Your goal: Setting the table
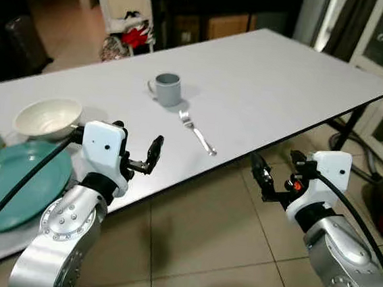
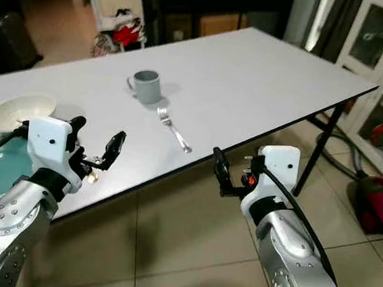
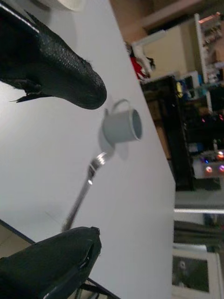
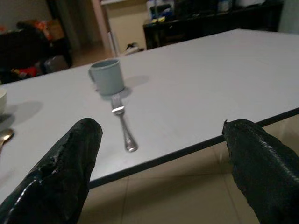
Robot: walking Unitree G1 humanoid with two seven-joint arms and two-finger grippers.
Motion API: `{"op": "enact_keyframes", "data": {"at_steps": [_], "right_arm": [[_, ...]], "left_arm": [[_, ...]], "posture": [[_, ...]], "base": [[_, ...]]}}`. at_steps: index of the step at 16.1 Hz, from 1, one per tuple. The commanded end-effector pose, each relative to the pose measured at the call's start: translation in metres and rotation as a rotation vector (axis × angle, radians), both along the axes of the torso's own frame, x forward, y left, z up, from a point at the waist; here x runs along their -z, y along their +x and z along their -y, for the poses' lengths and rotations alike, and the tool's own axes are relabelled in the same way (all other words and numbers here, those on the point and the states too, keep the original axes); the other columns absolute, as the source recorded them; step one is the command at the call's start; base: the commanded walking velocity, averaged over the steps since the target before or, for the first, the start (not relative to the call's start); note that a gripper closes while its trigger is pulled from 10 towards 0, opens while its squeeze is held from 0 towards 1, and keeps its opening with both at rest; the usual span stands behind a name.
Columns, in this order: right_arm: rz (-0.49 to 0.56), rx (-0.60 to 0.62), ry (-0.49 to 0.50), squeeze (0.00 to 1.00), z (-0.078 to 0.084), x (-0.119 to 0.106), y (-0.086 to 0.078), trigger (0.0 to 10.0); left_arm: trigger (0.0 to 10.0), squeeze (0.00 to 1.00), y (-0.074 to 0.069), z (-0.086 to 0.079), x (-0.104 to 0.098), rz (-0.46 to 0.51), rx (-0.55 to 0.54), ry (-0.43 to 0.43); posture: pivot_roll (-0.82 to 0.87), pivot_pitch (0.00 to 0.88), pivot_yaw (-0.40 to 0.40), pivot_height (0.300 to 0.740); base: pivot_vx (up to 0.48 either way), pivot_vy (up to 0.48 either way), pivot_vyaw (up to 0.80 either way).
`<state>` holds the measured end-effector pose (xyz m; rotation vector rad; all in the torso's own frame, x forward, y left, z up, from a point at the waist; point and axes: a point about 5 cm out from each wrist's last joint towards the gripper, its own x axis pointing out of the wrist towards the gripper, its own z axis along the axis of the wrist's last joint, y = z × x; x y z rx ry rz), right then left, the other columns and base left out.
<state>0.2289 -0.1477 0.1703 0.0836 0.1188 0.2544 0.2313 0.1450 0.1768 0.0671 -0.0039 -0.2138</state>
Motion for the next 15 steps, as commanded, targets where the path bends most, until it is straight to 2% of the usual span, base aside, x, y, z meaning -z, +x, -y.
{"op": "enact_keyframes", "data": {"at_steps": [1, 5, 9, 15], "right_arm": [[0.002, -0.024, 0.001, 1.0, -0.006, -0.002, 0.001, 10.0], [0.006, -0.048, -0.043, 1.0, -0.004, -0.004, 0.003, 10.0], [0.013, -0.045, -0.061, 1.0, -0.001, -0.006, 0.007, 10.0], [-0.009, -0.022, -0.09, 1.0, 0.008, -0.007, 0.013, 10.0]], "left_arm": [[10.0, 0.0, 0.001, -0.006, 0.0, -0.003, -0.027, 0.021], [10.0, 0.0, 0.001, -0.008, -0.002, 0.021, -0.056, -0.014], [10.0, 0.0, 0.0, -0.008, 0.0, 0.014, -0.068, -0.029], [10.0, 0.0, -0.004, -0.006, 0.0, 0.014, -0.049, -0.058]], "posture": [[-0.08, 0.0, 0.061, 0.74], [-0.09, 0.0, 0.054, 0.74], [-0.09, 0.0, 0.047, 0.74], [-0.08, 0.009, 0.042, 0.74]], "base": [[0.0, 0.0, 0.0], [0.299, 0.0, 0.0], [0.344, 0.0, 0.74], [0.269, 0.0, 0.0]]}}
